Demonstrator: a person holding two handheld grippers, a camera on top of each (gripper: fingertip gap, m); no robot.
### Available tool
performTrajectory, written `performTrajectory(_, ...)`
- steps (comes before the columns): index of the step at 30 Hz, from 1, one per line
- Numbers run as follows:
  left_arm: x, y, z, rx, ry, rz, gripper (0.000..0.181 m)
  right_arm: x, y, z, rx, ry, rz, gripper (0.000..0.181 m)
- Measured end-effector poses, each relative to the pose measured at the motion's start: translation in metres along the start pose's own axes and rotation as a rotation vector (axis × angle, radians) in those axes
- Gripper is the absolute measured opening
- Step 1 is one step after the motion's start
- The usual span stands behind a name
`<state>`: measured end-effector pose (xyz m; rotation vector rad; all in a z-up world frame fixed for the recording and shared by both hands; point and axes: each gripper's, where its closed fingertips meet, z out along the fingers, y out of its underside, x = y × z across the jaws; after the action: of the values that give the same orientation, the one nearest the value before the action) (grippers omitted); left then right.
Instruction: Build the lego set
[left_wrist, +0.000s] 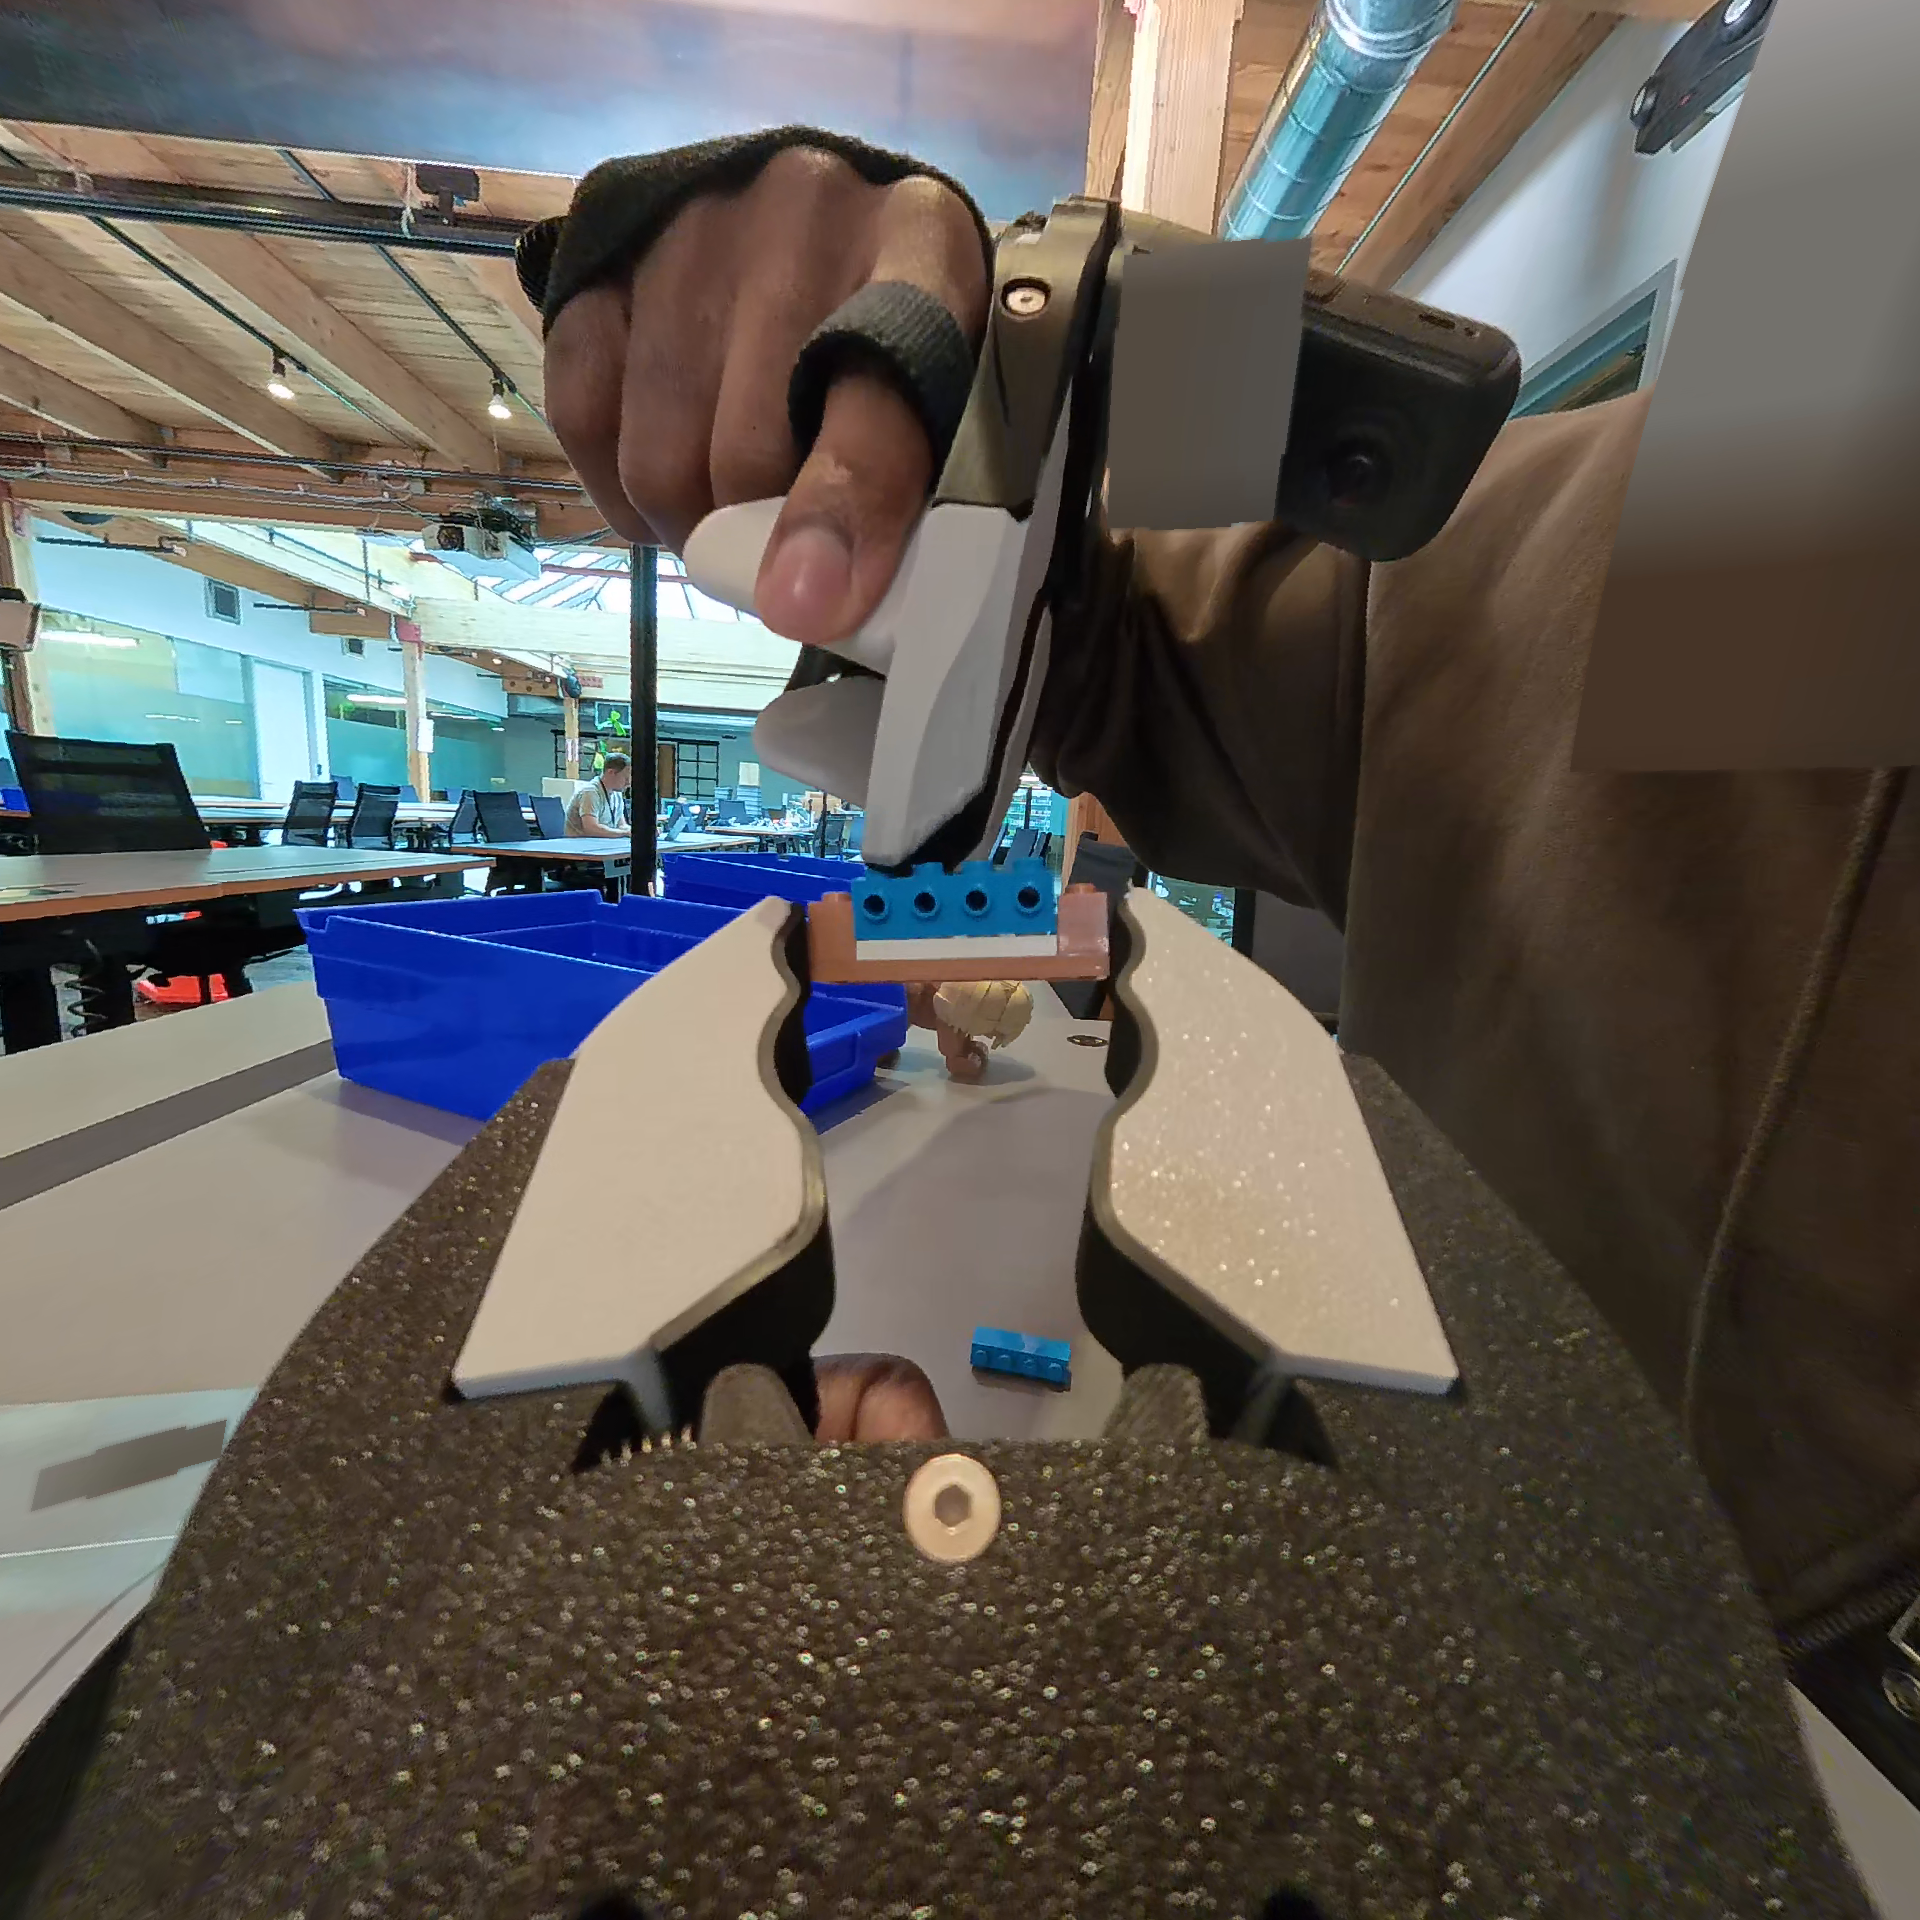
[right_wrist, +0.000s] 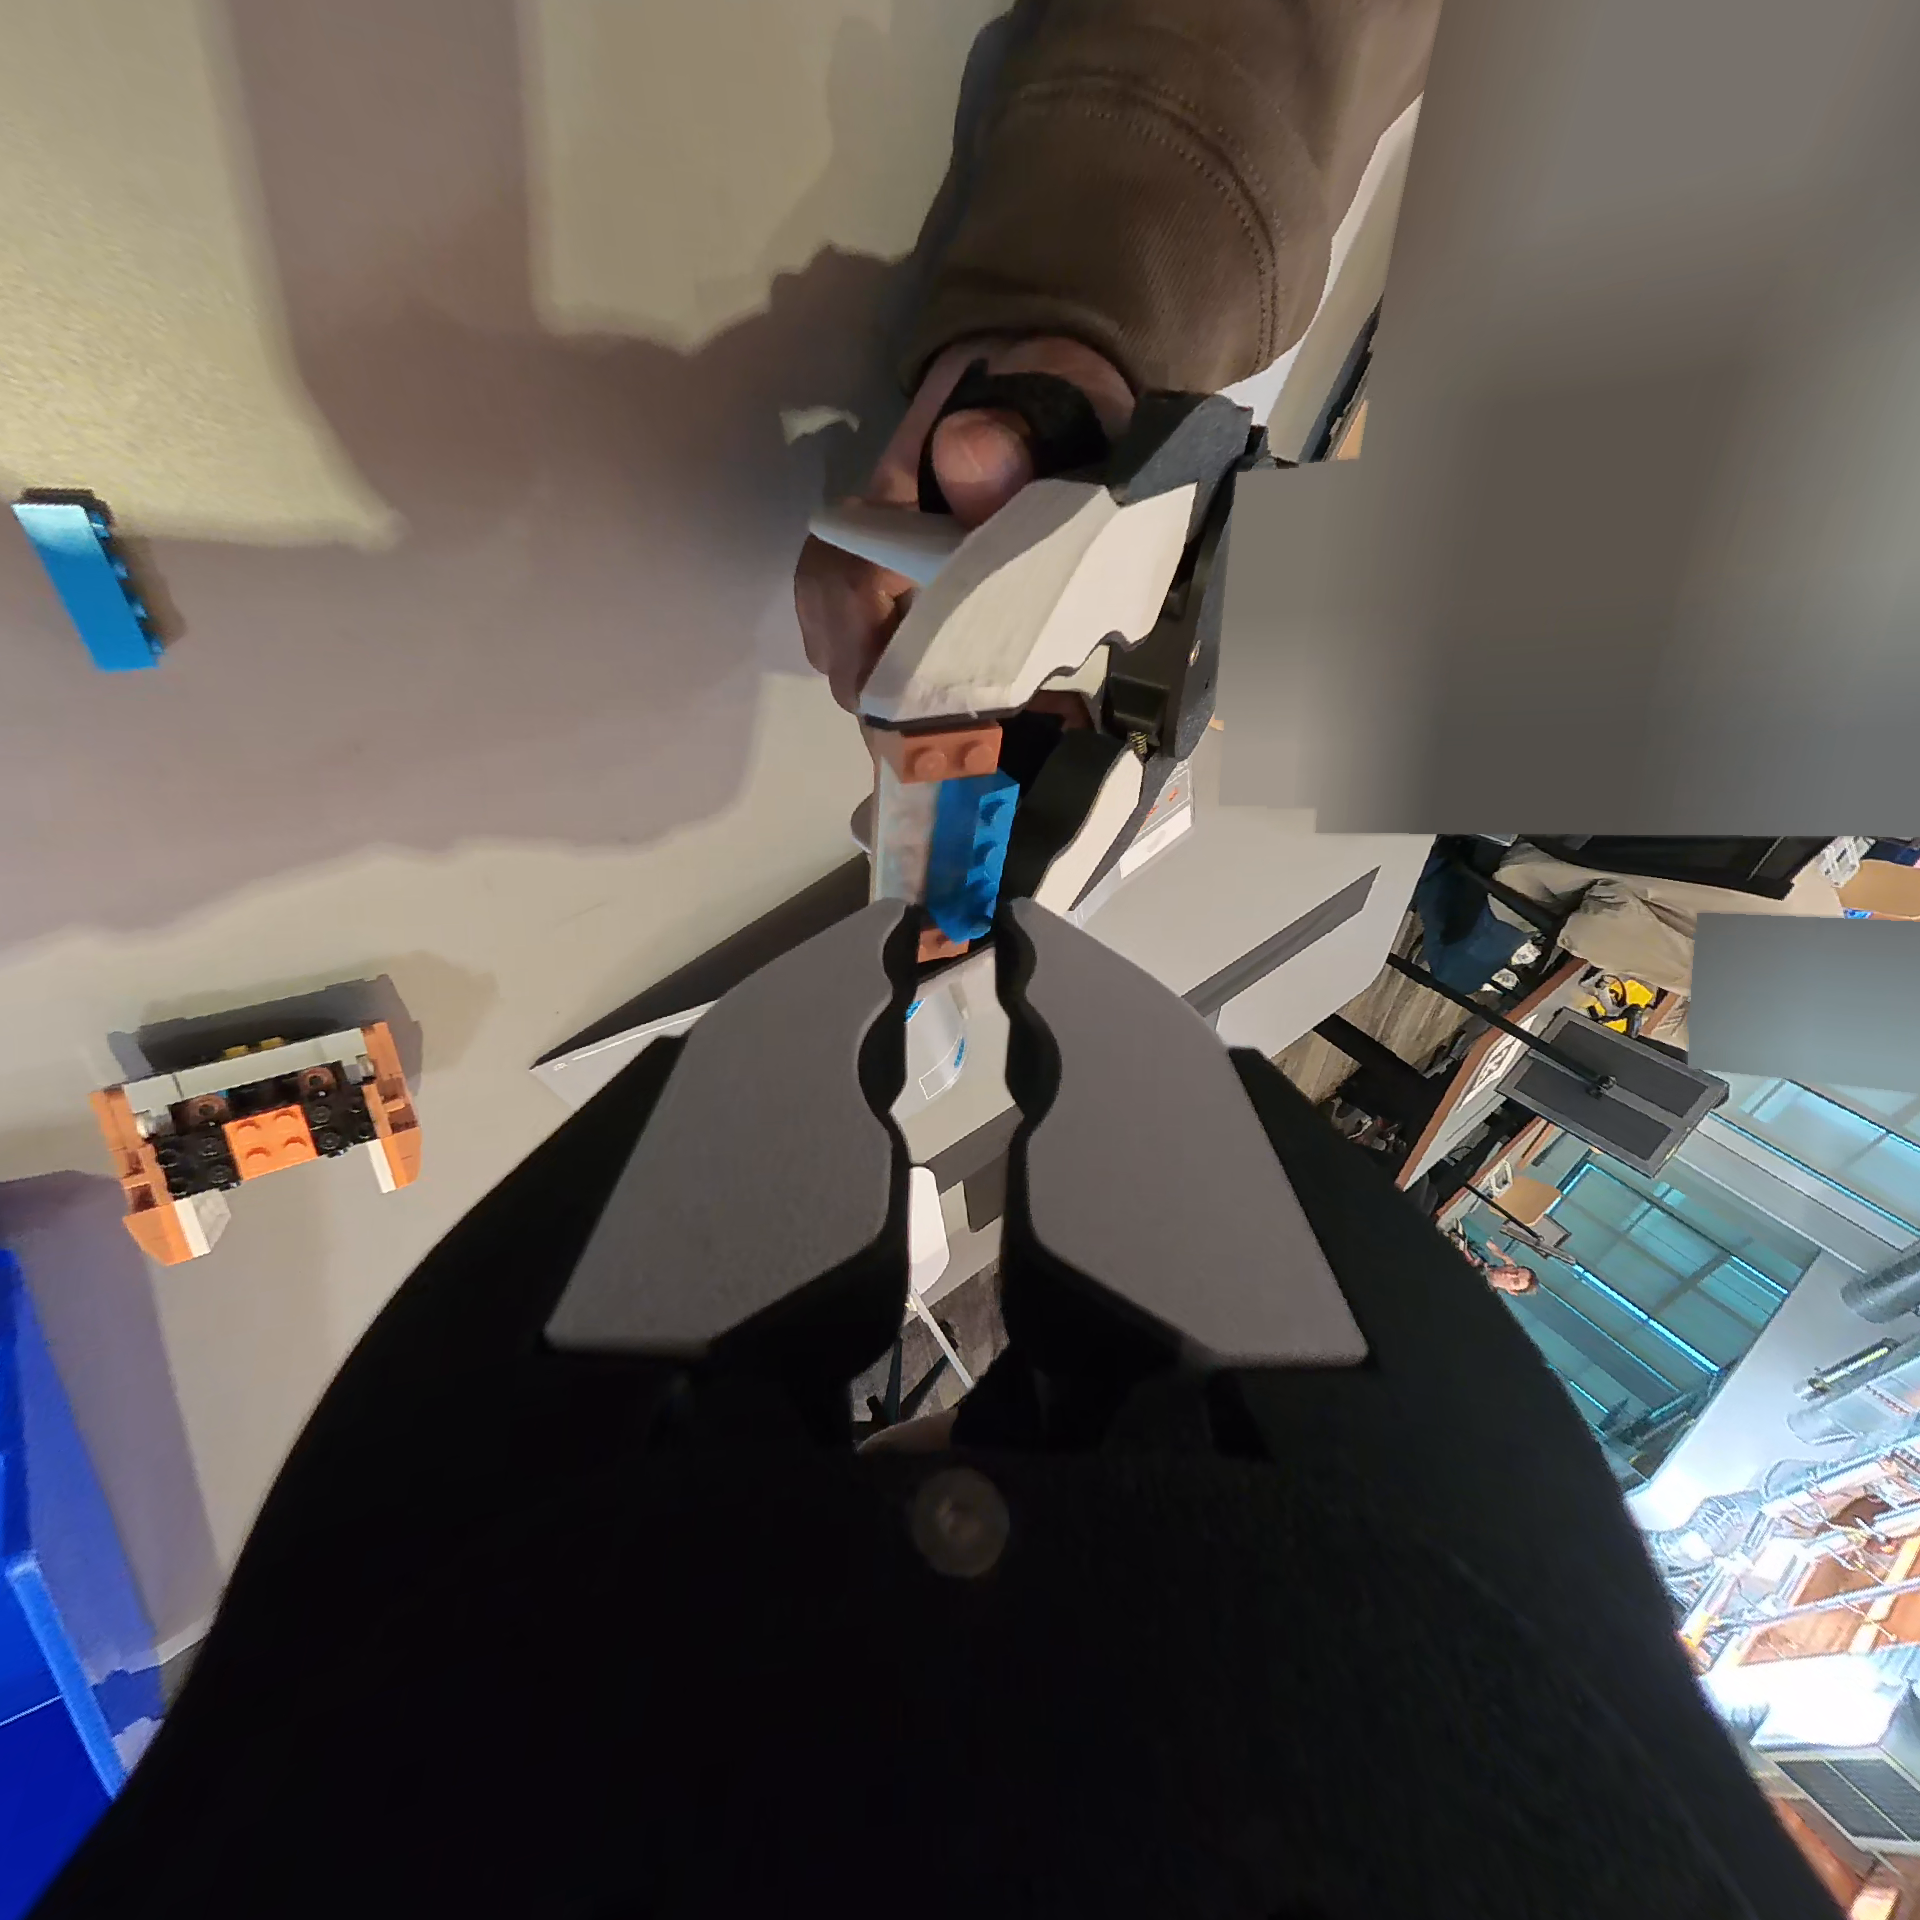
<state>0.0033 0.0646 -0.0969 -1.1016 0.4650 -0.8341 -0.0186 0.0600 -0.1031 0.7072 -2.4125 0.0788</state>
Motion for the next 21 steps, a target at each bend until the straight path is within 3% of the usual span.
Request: performTrajectory(21,-0.0034,-0.0012,-0.0010,-0.013,-0.019,0.022,0.055,0.0008,0.0039,-0.0018,-0.015,0.072,0.027,0.026)
